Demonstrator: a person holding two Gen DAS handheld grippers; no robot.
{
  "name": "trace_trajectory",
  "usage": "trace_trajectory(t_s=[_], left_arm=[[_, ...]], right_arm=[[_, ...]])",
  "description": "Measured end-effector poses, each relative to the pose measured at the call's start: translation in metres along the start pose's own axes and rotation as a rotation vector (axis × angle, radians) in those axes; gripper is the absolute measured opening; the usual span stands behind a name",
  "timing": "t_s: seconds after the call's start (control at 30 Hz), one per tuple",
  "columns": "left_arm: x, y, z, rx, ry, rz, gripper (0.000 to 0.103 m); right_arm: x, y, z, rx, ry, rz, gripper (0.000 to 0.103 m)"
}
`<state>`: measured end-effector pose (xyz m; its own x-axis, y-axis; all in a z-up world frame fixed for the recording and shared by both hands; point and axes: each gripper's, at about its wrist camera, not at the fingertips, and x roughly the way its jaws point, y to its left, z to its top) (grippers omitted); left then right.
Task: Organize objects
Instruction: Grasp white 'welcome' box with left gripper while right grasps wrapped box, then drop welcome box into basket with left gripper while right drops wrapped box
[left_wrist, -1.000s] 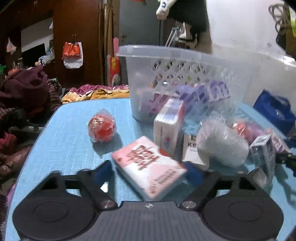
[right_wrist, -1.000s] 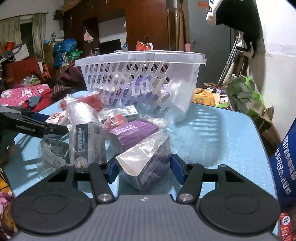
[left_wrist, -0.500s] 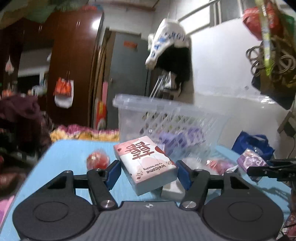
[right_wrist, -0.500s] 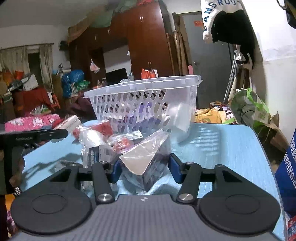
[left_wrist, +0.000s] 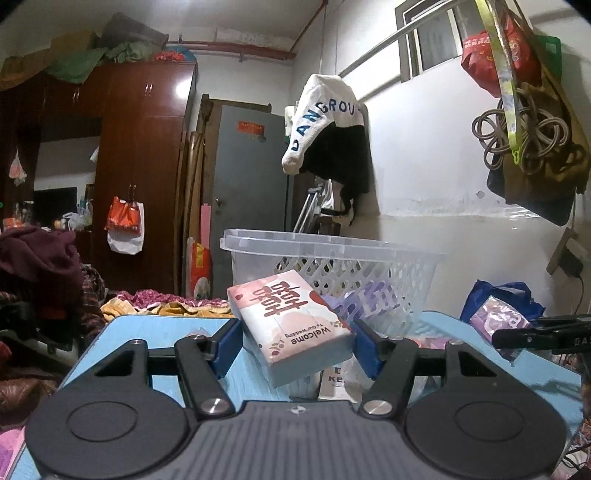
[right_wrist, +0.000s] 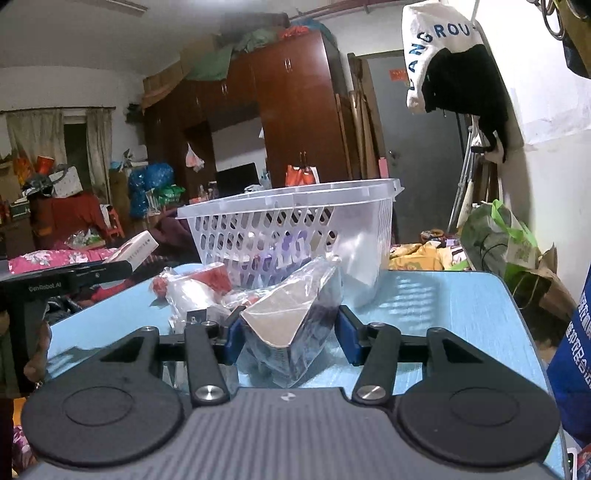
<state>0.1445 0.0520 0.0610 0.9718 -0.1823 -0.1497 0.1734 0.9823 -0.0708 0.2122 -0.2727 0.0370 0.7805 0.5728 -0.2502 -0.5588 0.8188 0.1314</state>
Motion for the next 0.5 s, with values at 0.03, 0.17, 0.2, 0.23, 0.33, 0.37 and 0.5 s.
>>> trace_trajectory(t_s=[0.03, 0.17, 0.2, 0.23, 0.33, 0.37, 0.5], left_arm=[[-0.001, 0.001, 0.0, -0.002, -0.005, -0.002, 0.067], [-0.006, 0.001, -0.001, 0.002, -0.034, 0.001, 0.067], [-0.006, 0.001, -0.001, 0.004, -0.037, 0.0, 0.067], [-0.006, 0.001, -0.001, 0.003, -0.037, 0.002, 0.067], [-0.006, 0.002, -0.001, -0.004, -0.042, 0.0, 0.067], [-0.007, 0.002, 0.0, -0.003, -0.048, 0.0, 0.067], [0.001, -0.008, 0.023, -0.001, -0.046, -0.055, 0.067]], right_arm=[[-0.001, 0.0, 0.0, 0.0, -0.003, -0.004, 0.054], [-0.003, 0.008, 0.0, -0.041, -0.029, -0.039, 0.055], [-0.002, 0.01, 0.001, -0.055, -0.027, -0.049, 0.055], [0.0, 0.011, 0.001, -0.06, -0.023, -0.056, 0.055], [0.0, 0.01, 0.002, -0.056, -0.025, -0.06, 0.055], [-0.001, 0.01, 0.002, -0.053, -0.032, -0.067, 0.055], [-0.002, 0.021, 0.04, -0.059, -0.077, -0.066, 0.055]])
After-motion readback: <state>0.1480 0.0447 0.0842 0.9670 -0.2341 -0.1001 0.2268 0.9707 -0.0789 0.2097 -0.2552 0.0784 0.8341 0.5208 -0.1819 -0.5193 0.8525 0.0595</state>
